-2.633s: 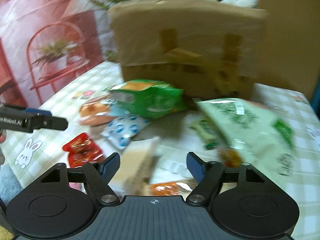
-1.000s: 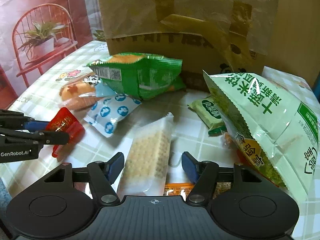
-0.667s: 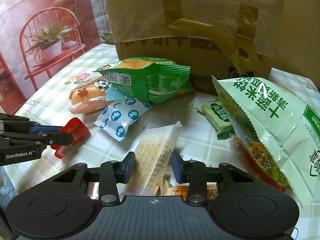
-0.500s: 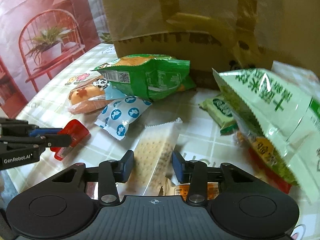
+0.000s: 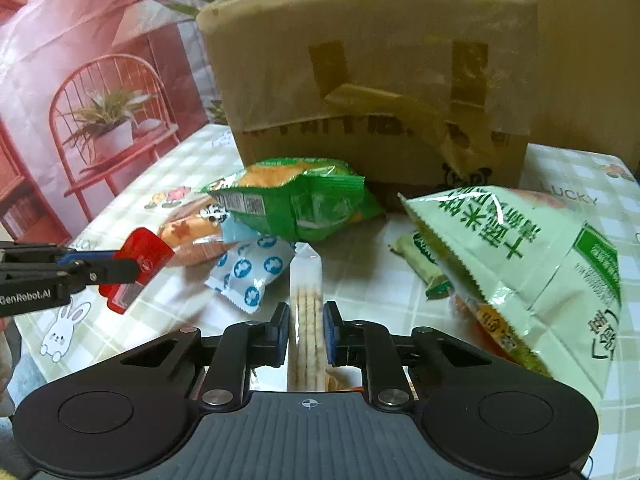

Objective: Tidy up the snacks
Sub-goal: 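Carry both packets over the box and open both tools to drop them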

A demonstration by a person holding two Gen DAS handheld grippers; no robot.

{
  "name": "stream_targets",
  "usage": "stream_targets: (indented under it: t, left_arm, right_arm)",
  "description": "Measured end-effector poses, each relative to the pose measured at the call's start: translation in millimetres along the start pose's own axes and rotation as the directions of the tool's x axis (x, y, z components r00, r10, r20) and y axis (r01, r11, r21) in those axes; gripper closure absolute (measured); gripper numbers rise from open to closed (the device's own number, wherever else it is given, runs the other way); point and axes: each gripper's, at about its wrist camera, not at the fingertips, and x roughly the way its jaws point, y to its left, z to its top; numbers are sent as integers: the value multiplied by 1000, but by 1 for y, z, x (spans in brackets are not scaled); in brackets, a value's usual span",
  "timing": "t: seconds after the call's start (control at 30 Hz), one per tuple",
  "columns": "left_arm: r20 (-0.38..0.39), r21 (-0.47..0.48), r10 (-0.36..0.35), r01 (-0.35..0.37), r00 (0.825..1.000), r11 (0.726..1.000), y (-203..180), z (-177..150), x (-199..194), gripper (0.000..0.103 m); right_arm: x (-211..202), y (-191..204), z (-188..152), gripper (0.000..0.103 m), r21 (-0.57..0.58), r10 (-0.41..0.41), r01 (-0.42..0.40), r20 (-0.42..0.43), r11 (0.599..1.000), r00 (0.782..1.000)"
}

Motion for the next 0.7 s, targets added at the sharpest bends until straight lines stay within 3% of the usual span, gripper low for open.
stream_targets:
  t: [0.17, 0.33, 0.53, 0.7]
  left_arm:
    - [65, 23, -8, 6, 998, 1000, -7, 20, -15, 87]
    - [155, 45, -20, 13, 988, 999, -13, 52, -28, 87]
    - [265, 86, -58, 36, 962, 996, -23, 110, -34, 87]
    - [340, 155, -80, 27, 937, 987, -44, 165, -20, 87]
  right_arm:
    - [-21, -2, 14, 87, 2, 13, -14, 65, 1000, 998]
    - [-56, -12, 47, 87, 16, 28, -31, 186, 999, 982]
    - [-93, -32, 111, 87, -12, 32, -29, 346, 999, 938]
    - [-104, -53, 177, 87, -60, 9, 21, 454, 998, 891]
